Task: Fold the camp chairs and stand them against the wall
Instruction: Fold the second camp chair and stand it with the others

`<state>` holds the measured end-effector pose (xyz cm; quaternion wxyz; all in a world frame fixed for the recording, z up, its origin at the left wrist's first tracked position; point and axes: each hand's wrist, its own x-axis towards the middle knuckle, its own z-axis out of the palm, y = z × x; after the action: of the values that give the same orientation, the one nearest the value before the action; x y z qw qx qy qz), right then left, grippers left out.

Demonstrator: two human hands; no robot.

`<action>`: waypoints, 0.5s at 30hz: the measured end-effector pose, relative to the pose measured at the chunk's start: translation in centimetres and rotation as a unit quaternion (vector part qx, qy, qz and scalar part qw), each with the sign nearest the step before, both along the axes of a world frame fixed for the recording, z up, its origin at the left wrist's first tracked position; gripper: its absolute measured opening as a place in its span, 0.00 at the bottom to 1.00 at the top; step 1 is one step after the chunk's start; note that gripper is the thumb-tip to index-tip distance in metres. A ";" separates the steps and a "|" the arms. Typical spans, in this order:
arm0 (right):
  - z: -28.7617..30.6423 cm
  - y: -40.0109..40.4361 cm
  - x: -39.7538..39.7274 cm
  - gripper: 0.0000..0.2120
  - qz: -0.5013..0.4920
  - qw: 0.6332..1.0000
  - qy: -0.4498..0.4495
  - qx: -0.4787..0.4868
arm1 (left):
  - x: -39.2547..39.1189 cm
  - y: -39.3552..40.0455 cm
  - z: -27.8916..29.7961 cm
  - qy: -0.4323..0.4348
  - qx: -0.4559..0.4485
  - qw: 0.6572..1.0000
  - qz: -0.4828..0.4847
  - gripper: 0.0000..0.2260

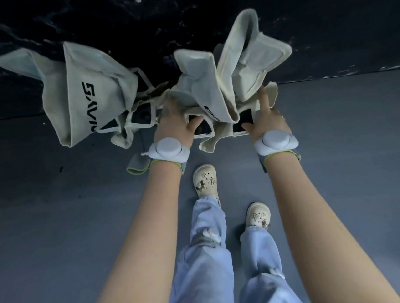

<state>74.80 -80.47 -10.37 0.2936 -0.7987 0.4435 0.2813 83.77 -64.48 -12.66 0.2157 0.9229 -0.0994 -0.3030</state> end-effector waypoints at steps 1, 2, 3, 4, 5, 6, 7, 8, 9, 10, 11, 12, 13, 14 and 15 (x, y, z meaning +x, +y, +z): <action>-0.4 0.1 -0.1 0.41 -0.014 1.000 -0.004 0.009 | -0.2 -0.1 -0.8 0.009 0.012 1.000 -0.016 0.35; -0.8 0.3 -0.1 0.42 -0.032 0.999 -0.016 0.018 | -0.2 -0.3 -1.4 0.017 0.029 0.999 -0.032 0.37; -1.2 0.4 -0.1 0.43 -0.050 0.998 -0.032 0.025 | -0.1 -0.4 -2.0 0.030 0.049 0.998 -0.039 0.40; -1.7 0.4 0.0 0.44 -0.062 0.997 -0.049 0.026 | 0.1 -0.5 -2.5 0.046 0.068 0.996 -0.039 0.42; -2.1 0.3 0.1 0.44 -0.071 0.995 -0.063 0.026 | 0.4 -0.5 -3.0 0.060 0.089 0.993 -0.039 0.44; -2.5 0.0 0.4 0.45 -0.076 0.994 -0.068 0.028 | 0.7 -0.5 -3.5 0.070 0.109 0.991 -0.041 0.46; -2.8 -0.2 0.7 0.45 -0.081 0.994 -0.068 0.030 | 0.9 -0.5 -3.8 0.077 0.125 0.988 -0.046 0.46; -2.9 -0.4 0.9 0.45 -0.083 0.994 -0.070 0.030 | 1.1 -0.5 -3.9 0.084 0.131 0.987 -0.043 0.46; -3.0 -0.7 1.1 0.45 -0.084 0.993 -0.072 0.029 | 1.1 -0.6 -4.0 0.090 0.115 0.989 -0.032 0.46; -3.2 -1.0 1.4 0.45 -0.084 0.993 -0.078 0.026 | 1.2 -0.8 -3.8 0.096 0.087 0.991 -0.016 0.46; -3.2 -1.3 1.7 0.44 -0.084 0.993 -0.085 0.021 | 1.3 -1.2 -4.1 0.098 0.055 0.994 -0.003 0.46; -3.4 -1.7 2.1 0.43 -0.082 0.992 -0.092 0.020 | 1.5 -1.6 -4.2 0.100 0.035 0.994 0.002 0.45; -3.5 -2.0 2.5 0.42 -0.080 0.991 -0.102 0.019 | 1.8 -2.0 -4.6 0.100 0.022 0.995 0.003 0.43; -3.6 -2.3 2.7 0.41 -0.077 0.991 -0.112 0.023 | 2.1 -2.4 -4.6 0.107 0.022 0.994 -0.001 0.42; -3.6 -2.7 3.1 0.39 -0.071 0.990 -0.119 0.028 | 2.7 -2.9 -4.7 0.112 0.030 0.993 -0.008 0.42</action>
<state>77.93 -83.16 -13.99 0.3861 -0.7844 0.4529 0.1748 86.43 -67.40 -17.39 0.1952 0.8882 -0.0726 -0.4095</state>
